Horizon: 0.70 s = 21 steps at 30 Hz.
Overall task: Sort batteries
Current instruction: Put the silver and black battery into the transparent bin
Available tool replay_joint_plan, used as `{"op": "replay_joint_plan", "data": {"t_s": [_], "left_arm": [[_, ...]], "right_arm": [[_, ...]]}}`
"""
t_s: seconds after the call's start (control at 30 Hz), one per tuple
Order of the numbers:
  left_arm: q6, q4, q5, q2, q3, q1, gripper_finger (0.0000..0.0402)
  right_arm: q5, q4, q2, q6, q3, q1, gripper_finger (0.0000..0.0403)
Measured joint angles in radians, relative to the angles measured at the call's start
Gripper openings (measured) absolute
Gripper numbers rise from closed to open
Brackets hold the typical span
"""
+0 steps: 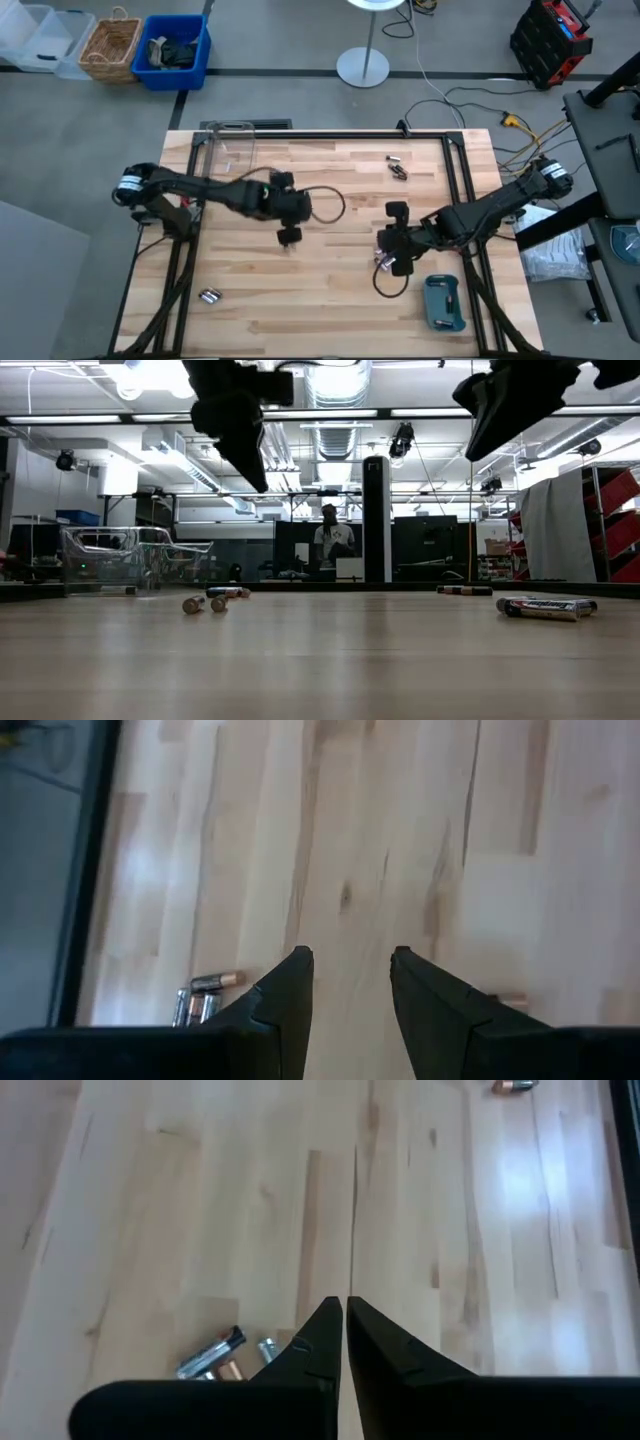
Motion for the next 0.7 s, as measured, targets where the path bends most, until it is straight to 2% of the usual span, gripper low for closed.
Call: {"op": "replay_joint_plan", "data": {"t_s": [0.1, 0.2, 0.47, 0.7], "left_arm": [[0.074, -0.002, 0.072, 0.0, 0.0, 0.072, 0.0117], [0.156, -0.024, 0.096, 0.0, -0.001, 0.133, 0.0117], [0.325, -0.043, 0.197, -0.002, -0.044, 0.244, 0.0117], [0.331, 0.044, 0.21, -0.002, -0.139, 0.355, 0.0117]], "right_arm": [[-0.001, 0.007, -0.03, 0.009, -0.042, 0.0, 0.0013], [-0.002, 0.047, -0.084, 0.029, -0.101, 0.0, 0.0013], [-0.001, 0.225, -0.287, 0.018, -0.252, -0.009, 0.0013], [0.036, 0.232, -0.377, 0.06, -0.276, -0.033, 0.0013]]}}
